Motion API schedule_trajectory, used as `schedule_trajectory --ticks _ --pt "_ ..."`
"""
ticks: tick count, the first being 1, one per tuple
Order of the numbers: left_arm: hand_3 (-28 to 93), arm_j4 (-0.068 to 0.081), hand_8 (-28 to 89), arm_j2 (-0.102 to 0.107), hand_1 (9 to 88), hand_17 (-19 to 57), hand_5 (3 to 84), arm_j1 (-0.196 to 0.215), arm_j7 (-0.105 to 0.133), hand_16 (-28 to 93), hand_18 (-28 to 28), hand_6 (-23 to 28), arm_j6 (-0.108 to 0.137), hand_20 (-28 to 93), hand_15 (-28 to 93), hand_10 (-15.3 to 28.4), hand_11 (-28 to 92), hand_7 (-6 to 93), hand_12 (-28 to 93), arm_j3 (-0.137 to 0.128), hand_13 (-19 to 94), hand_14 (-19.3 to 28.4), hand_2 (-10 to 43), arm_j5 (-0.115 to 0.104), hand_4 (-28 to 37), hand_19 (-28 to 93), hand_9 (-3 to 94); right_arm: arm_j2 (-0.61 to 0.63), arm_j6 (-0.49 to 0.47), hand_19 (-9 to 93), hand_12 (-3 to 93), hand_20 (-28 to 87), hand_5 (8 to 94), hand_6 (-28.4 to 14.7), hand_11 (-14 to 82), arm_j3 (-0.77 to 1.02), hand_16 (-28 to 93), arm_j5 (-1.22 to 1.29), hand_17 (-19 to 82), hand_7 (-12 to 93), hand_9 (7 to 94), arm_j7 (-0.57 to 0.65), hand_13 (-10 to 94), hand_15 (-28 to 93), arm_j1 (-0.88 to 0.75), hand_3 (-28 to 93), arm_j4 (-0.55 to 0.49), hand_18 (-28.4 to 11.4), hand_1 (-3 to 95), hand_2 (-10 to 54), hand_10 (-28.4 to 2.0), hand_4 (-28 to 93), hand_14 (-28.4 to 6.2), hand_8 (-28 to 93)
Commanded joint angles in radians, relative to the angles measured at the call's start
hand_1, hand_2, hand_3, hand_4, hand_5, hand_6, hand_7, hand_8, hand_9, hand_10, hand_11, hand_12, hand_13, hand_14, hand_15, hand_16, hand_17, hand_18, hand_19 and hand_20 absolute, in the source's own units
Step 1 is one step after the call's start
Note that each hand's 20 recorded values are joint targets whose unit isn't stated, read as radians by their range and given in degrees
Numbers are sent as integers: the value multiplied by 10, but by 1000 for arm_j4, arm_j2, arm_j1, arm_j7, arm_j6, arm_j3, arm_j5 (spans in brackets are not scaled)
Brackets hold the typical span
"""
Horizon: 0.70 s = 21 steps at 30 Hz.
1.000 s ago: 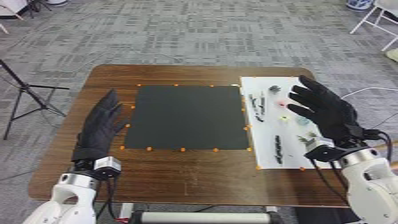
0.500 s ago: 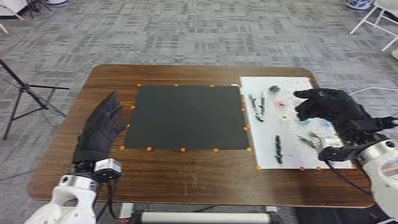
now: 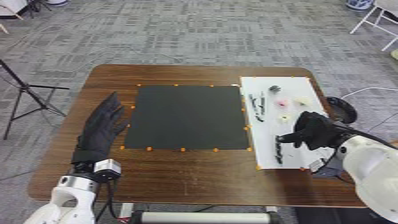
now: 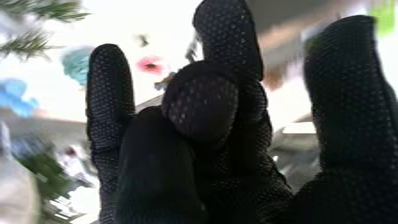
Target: Arrange flowers
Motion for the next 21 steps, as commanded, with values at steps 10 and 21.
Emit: schedule_trajectory --ticks 10,21 --pt "628 -8 -68 0 288 -146 201 14 -13 131 185 6 8 121 127 77 98 158 265 -5 97 100 -70 -7 -243 326 131 2 -46 743 284 115 864 11 543 -473 285 -306 363 435 912 90 862 855 375 509 130 -152 306 -95 -101 -283 -60 -144" --pt "634 -11 -69 0 286 -145 206 18 -11 123 185 8 13 122 131 78 108 156 255 -9 98 99 -69 -11 -244 329 135 -8 -69 736 281 112 851 9 537 -603 283 -297 354 428 899 79 848 852 473 591 146 -159 215 -95 -104 -283 -62 -142"
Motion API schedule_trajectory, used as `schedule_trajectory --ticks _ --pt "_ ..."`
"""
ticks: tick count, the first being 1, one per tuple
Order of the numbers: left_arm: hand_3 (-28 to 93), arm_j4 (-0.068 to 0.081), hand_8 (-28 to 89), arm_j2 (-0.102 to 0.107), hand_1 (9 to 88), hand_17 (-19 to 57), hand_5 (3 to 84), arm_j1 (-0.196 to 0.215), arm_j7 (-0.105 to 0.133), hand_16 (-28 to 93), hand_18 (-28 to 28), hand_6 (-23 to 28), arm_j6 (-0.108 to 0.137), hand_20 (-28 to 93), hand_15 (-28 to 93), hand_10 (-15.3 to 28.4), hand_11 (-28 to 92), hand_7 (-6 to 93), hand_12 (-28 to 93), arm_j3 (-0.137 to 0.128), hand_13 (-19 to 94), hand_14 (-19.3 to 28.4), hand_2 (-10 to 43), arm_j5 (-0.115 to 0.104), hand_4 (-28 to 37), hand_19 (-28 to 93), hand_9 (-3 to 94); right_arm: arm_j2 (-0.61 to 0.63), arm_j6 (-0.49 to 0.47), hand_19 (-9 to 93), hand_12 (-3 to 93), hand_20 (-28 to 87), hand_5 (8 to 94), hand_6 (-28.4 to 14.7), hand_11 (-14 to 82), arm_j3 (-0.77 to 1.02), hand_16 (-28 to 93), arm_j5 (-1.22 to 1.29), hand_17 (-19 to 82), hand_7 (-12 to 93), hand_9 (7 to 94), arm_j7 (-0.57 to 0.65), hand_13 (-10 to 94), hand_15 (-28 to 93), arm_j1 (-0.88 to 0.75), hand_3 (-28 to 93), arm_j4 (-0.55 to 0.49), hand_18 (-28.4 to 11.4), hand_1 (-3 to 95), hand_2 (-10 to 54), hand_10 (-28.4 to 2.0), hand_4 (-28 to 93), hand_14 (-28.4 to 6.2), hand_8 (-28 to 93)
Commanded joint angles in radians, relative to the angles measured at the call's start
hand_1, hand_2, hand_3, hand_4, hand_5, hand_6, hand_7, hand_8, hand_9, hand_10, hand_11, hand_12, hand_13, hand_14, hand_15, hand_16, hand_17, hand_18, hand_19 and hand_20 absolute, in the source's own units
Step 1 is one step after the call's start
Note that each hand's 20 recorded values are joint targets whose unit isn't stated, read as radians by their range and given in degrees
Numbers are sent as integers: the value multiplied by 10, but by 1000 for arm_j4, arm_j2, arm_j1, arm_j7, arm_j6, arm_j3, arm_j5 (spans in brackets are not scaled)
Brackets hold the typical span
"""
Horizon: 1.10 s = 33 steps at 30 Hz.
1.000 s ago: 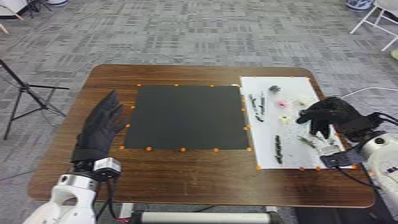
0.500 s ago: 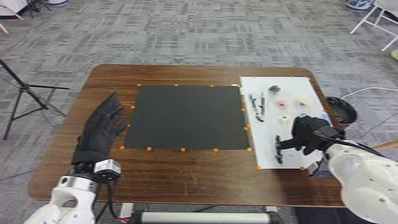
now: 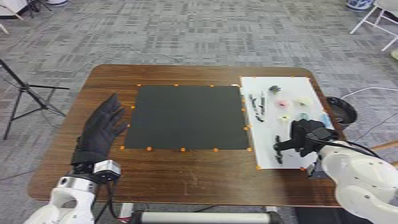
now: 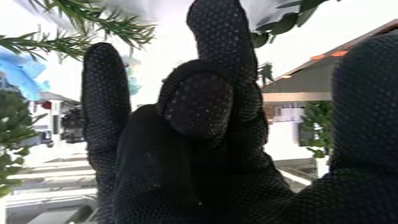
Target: Arrange flowers
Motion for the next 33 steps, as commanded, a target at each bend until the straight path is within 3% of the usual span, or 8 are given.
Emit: schedule_trajectory --ticks 1,7,11,18,22,26,29,33 --pt "634 -8 -69 -1 285 -145 206 6 -6 123 185 8 6 122 131 78 109 156 255 -3 98 99 -69 -9 -244 329 134 -10 -18 735 281 112 850 9 536 -118 283 -6 353 427 898 -13 848 851 88 597 22 -158 212 -95 -105 -283 -63 -143" --pt "637 -7 -69 -1 284 -145 207 4 -7 122 185 8 4 122 133 78 112 156 251 -1 97 100 -69 -10 -245 329 134 -11 -14 732 277 113 848 9 536 -242 279 -22 353 426 898 6 848 851 165 620 64 -157 208 -95 -104 -283 -62 -144" --pt "638 -7 -69 -2 284 -145 207 6 -6 122 185 8 5 122 133 78 113 155 249 -2 97 100 -69 -10 -246 329 134 -18 -59 728 279 114 843 9 535 -276 280 -52 353 426 895 14 846 851 191 696 70 -154 193 -95 -103 -283 -60 -145" --pt "637 -4 -68 -1 283 -145 208 0 -6 120 185 9 3 122 133 79 114 154 248 0 98 100 -66 -11 -245 329 135 -37 -154 709 322 112 805 22 581 -321 282 -88 344 454 863 31 837 859 215 732 57 -143 274 -95 -93 -282 -52 -132" --pt "639 -6 -68 -2 282 -145 208 3 -6 121 184 8 3 122 132 79 113 155 247 -3 97 100 -66 -13 -244 328 135 -46 -163 704 335 116 805 29 597 -377 278 -103 344 446 858 51 841 861 235 740 47 -139 313 -95 -83 -283 -46 -137" --pt "640 -6 -68 -1 281 -145 208 2 -4 120 184 8 4 122 132 80 113 155 247 -3 98 100 -65 -14 -245 328 136 -46 -169 701 347 126 813 26 602 -395 276 -103 348 410 868 55 849 863 234 713 42 -135 368 -95 -81 -282 -43 59" --pt "641 -6 -68 -1 280 -144 209 3 -5 121 184 9 6 121 132 80 114 154 247 -4 98 100 -65 -14 -245 327 136 -48 -167 705 360 126 823 26 604 -388 277 -97 353 406 878 58 859 864 226 729 43 -131 435 -95 -75 -282 -43 98" --pt "642 -5 -67 -2 279 -145 209 1 -5 120 184 9 6 121 132 81 115 154 246 -2 98 100 -65 -14 -245 327 136 -46 -164 706 374 127 830 21 602 -365 281 -112 355 396 884 50 864 863 201 797 44 -127 450 -95 -73 -277 -42 146"
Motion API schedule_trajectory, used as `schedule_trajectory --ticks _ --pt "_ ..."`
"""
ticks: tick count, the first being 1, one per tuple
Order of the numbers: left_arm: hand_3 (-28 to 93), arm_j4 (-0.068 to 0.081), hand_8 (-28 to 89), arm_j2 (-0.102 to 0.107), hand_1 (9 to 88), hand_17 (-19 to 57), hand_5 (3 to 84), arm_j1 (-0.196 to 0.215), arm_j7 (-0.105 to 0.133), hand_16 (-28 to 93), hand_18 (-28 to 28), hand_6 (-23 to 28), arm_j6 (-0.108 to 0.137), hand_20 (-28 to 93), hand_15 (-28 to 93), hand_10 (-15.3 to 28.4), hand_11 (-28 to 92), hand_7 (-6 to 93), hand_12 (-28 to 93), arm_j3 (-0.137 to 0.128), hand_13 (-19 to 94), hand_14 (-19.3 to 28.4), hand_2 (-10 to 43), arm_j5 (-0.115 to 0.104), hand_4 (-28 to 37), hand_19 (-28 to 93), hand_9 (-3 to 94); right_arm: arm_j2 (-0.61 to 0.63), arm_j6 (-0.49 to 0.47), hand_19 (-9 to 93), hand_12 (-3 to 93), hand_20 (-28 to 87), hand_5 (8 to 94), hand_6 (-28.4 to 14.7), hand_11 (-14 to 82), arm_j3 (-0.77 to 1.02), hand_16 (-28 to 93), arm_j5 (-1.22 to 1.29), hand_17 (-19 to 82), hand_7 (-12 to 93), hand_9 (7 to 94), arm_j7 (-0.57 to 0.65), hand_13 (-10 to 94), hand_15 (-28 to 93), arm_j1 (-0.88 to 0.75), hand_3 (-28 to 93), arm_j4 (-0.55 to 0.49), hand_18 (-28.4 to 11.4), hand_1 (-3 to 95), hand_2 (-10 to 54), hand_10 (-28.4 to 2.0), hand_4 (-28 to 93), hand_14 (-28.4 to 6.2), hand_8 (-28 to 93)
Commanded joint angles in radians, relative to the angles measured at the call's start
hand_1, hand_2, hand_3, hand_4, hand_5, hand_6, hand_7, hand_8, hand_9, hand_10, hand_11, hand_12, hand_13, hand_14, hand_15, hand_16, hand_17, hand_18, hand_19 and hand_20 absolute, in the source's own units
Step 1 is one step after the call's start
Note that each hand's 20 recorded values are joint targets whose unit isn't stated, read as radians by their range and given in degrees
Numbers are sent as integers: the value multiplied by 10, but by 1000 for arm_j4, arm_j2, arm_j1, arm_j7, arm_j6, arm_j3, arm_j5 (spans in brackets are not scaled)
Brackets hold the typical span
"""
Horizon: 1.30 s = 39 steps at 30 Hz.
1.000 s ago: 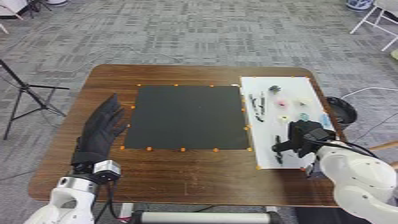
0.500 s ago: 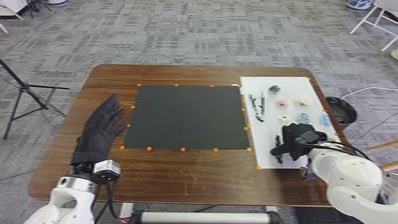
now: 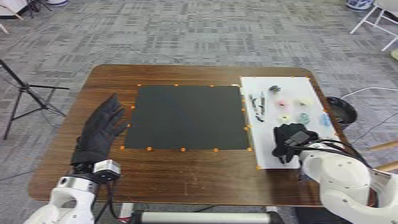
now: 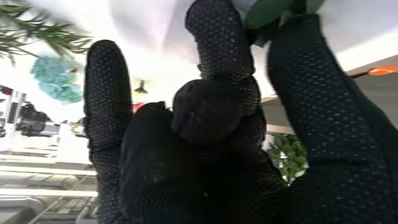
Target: Arrange flowers
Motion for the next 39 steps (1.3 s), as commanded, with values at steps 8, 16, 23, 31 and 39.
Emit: schedule_trajectory --ticks 8,16,23,31,39 --pt "643 -7 -67 1 280 -146 209 2 6 121 184 9 14 122 133 80 115 154 245 -7 98 101 -65 -10 -245 327 136 24 167 709 409 143 777 4 638 17 290 -48 354 463 863 -22 864 871 -123 858 39 -118 394 -95 -72 -146 -37 289" --pt "645 -6 -67 8 280 -143 211 -4 12 120 183 9 17 122 134 80 115 153 244 -4 99 101 -66 -11 -245 327 137 31 320 722 419 158 756 -4 676 96 287 -59 360 515 861 -36 867 889 -102 862 12 -115 378 -95 -73 -89 -40 315" --pt "645 -5 -68 22 281 -142 212 -15 8 119 182 9 18 124 136 81 115 154 242 0 100 102 -66 -13 -246 326 138 -9 377 721 419 161 753 -3 683 89 285 -20 362 532 863 -38 869 893 -3 862 9 -115 375 -95 -73 -81 -40 313" --pt "644 12 -69 101 282 -141 214 -108 -29 117 182 9 -10 125 137 82 116 154 241 16 100 102 -65 8 -246 325 139 -262 376 723 421 166 754 -1 681 -166 283 0 366 533 866 -40 873 893 318 863 143 -116 375 -95 -72 -80 -39 307" --pt "643 67 -68 188 283 -141 212 -335 -32 118 181 9 -61 125 132 80 114 154 242 133 99 100 -66 33 -246 325 137 -444 396 729 420 168 759 0 678 -295 283 -10 371 528 868 -62 876 891 460 860 218 -116 377 -95 -72 -82 -38 308"
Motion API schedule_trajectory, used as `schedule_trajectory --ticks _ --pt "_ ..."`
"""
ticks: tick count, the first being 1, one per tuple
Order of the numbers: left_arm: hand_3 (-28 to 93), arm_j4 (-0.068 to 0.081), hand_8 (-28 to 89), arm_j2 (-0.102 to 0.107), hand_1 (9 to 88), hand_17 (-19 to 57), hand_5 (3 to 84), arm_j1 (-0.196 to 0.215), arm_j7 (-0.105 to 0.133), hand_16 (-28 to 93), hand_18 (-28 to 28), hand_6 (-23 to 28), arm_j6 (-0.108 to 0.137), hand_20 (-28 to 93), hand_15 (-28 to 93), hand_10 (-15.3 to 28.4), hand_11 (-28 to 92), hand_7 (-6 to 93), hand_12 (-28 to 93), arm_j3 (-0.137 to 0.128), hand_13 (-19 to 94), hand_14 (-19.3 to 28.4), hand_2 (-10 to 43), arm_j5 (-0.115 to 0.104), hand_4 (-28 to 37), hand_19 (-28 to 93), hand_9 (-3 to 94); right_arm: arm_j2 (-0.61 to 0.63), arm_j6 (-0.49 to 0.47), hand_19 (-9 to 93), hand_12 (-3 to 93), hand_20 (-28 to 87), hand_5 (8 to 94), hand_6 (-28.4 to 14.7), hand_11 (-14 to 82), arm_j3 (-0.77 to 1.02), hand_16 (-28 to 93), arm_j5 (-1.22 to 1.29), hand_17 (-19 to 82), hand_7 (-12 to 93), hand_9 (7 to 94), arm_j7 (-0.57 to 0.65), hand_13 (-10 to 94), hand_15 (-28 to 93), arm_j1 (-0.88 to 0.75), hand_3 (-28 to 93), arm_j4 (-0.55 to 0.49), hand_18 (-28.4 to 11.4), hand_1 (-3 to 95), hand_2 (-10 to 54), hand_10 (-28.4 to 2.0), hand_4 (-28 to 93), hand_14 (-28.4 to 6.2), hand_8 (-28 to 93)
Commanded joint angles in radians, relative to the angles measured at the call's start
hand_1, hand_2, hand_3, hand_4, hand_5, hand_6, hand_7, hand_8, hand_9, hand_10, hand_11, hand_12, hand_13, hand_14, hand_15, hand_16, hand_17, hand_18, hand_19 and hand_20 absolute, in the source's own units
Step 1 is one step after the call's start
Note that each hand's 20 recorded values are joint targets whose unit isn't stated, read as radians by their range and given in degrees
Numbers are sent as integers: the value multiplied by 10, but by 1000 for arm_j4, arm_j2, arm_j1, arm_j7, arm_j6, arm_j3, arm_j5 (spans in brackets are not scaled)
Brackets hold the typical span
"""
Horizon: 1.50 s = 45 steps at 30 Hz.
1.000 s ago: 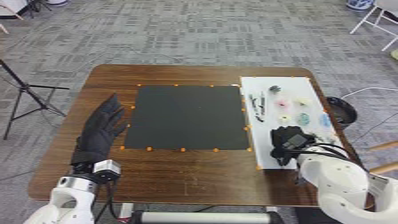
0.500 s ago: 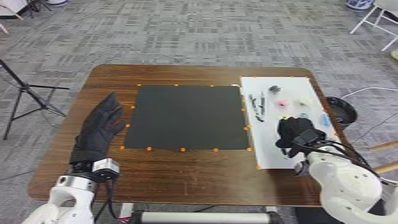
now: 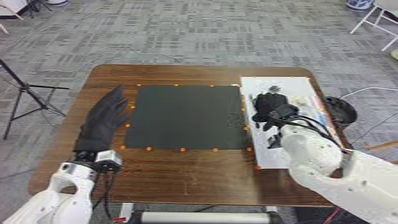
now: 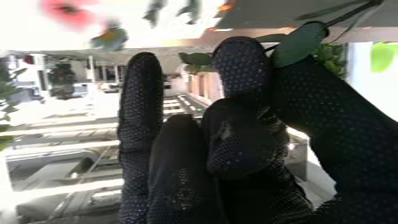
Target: Arrange flowers
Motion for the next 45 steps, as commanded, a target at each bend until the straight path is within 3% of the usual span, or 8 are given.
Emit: schedule_trajectory --ticks 1,8,13,15,18,27,34,45 --pt "643 39 -68 82 283 -141 212 -237 -9 118 180 9 -67 125 132 80 114 154 242 87 99 100 -66 10 -246 325 137 -243 22 730 419 168 760 0 678 -69 283 -21 371 527 869 -22 877 891 153 860 2 -116 377 -95 -71 -81 -38 308" --pt "642 59 -67 135 284 -139 213 -357 20 120 191 9 -69 127 138 80 115 155 244 148 101 107 -64 9 -246 333 138 -376 12 731 420 169 764 -2 676 -126 285 -28 372 522 869 -7 878 889 179 858 54 -116 380 -95 -71 -81 -38 310" --pt "643 57 -68 144 283 -136 217 -385 45 115 189 10 -57 124 140 84 121 156 244 157 103 109 -63 9 -245 335 143 -480 6 733 418 170 765 -2 675 -173 286 -30 372 519 871 -3 879 889 189 857 142 -117 381 -95 -70 -80 -37 314" --pt "643 107 -69 126 282 -136 218 -473 42 113 188 10 -66 123 141 83 122 156 242 221 103 108 -63 10 -245 335 144 -536 -5 734 419 171 765 -2 675 -158 286 -31 372 517 871 -21 880 889 179 857 209 -118 380 -95 -70 -80 -37 315" --pt "643 86 -69 134 281 -135 219 -459 46 112 188 11 -63 122 142 83 122 155 239 219 104 108 -63 6 -245 335 145 -581 -4 735 419 172 767 -2 674 -193 286 -34 372 516 872 13 880 889 180 856 218 -118 381 -95 -70 -81 -37 312" --pt "644 86 -68 133 281 -136 220 -523 79 110 188 10 -59 122 141 83 123 153 236 288 105 107 -63 0 -245 336 145 -659 6 736 421 172 769 -4 672 -234 288 -44 372 513 872 30 881 888 178 855 248 -119 383 -95 -71 -82 -38 313" --pt "644 91 -68 100 280 -135 221 -562 113 110 186 10 -44 122 142 84 122 153 234 327 106 108 -63 -10 -245 334 146 -683 22 737 422 173 770 -5 671 -246 289 -54 370 509 872 17 880 887 175 855 296 -121 382 -95 -71 -82 -37 314" --pt "645 121 -68 59 280 -136 222 -643 133 110 187 10 -85 123 143 84 122 152 233 405 106 109 -64 -14 -246 336 147 -741 94 738 422 176 770 -4 669 -304 290 -33 369 508 873 74 880 887 235 853 420 -122 386 -95 -71 -92 -37 310"
